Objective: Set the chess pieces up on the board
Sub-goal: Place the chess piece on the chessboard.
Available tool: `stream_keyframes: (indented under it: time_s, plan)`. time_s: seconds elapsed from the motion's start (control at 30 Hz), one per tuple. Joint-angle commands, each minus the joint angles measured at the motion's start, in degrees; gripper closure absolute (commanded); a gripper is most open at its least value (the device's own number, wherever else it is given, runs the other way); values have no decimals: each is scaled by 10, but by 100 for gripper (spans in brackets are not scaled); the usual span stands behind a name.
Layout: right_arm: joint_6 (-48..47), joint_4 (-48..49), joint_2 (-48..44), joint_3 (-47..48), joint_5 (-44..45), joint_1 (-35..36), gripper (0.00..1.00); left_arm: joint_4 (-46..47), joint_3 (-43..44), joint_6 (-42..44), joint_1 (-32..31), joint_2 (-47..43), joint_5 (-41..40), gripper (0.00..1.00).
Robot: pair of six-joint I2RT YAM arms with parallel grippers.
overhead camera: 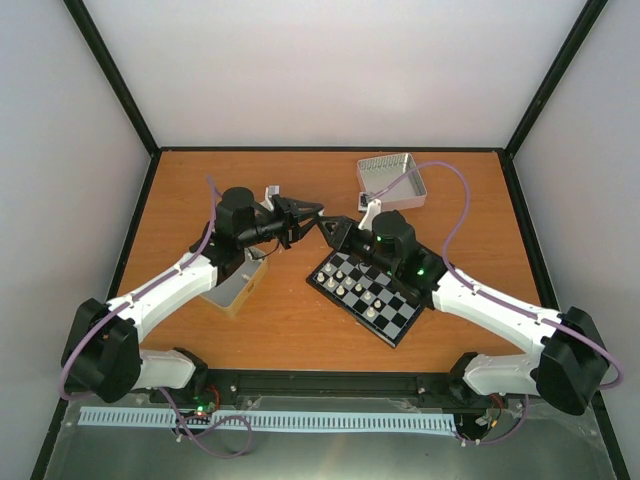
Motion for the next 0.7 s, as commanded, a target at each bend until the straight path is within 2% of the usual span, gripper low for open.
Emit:
stream_keyframes:
  time_s: [0.0, 0.1, 0.3, 0.37, 0.53, 0.67]
  plan:
    - [-15, 3, 11, 25, 7, 3, 67, 18, 18, -5, -6, -4, 3, 80]
    - [-16, 5, 15, 29, 7, 3, 72, 17, 16, -5, -6, -4, 4, 80]
    - [-14, -3, 13, 33, -5, 3, 93, 9, 16, 1, -6, -6, 4, 77]
    - [-12, -18, 6, 34, -9, 3, 95, -25, 31, 29, -6, -9, -6, 69]
    - [-16, -92, -29, 37, -8, 3, 96, -166, 102, 149, -7, -12, -40, 41]
    - [-44, -205, -56, 50, -4, 2, 96, -223, 93, 228, -5, -29, -79, 23]
